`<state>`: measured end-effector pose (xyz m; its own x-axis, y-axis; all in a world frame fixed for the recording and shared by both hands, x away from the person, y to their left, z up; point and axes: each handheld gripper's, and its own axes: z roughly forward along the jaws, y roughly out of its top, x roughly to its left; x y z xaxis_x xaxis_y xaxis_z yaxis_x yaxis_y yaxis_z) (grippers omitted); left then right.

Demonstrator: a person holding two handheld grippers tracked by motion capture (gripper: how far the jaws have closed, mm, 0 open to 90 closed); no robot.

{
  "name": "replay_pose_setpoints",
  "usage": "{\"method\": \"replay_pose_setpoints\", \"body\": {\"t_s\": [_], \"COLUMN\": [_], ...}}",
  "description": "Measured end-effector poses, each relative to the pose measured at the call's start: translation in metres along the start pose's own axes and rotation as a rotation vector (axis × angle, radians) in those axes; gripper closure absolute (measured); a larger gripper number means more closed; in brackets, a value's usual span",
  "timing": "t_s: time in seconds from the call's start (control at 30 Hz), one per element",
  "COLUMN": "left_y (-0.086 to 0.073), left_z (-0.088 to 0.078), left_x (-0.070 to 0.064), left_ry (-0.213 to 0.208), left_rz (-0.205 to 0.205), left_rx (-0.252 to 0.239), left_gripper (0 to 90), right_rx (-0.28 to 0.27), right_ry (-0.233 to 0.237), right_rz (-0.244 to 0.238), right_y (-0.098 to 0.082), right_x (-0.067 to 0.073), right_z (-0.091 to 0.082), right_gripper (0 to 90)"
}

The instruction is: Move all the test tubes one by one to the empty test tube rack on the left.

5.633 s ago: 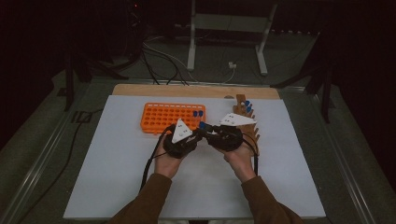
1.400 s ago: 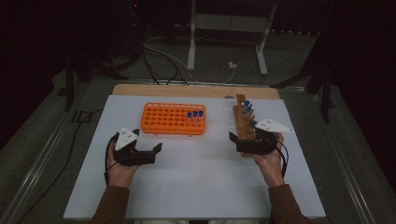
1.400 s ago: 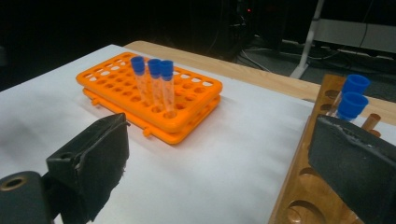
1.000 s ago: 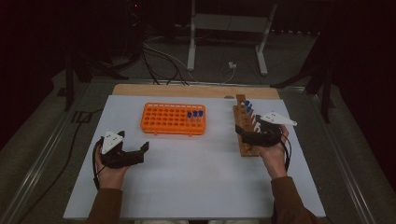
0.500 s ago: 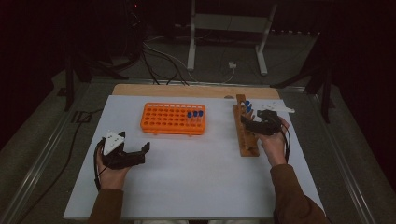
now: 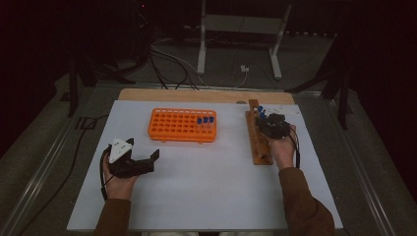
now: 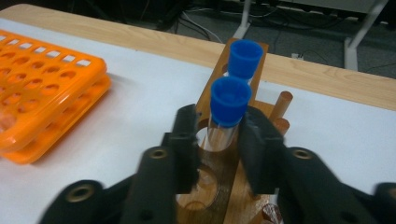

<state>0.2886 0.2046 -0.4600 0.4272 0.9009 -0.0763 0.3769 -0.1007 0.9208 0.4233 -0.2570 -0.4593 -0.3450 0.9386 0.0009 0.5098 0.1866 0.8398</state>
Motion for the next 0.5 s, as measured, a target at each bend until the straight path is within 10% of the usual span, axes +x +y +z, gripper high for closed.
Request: {"method": "replay_pose_setpoints", "body": {"t_s": [0.5], "left_y": [-0.0007], "left_z": [-0.0001], "left_x": [0.0017], "left_ry": [0.001], "left_rz": [-0.011], "left_rx": [0.001], "left_gripper": [1.3], "right_rx": [-0.021], "right_ry": [-0.001], "right_rz": [-0.008], "right_y": [0.0044], "right_x": [0.0047], "right_z": [0.0045], "right_gripper": [77.4]}}
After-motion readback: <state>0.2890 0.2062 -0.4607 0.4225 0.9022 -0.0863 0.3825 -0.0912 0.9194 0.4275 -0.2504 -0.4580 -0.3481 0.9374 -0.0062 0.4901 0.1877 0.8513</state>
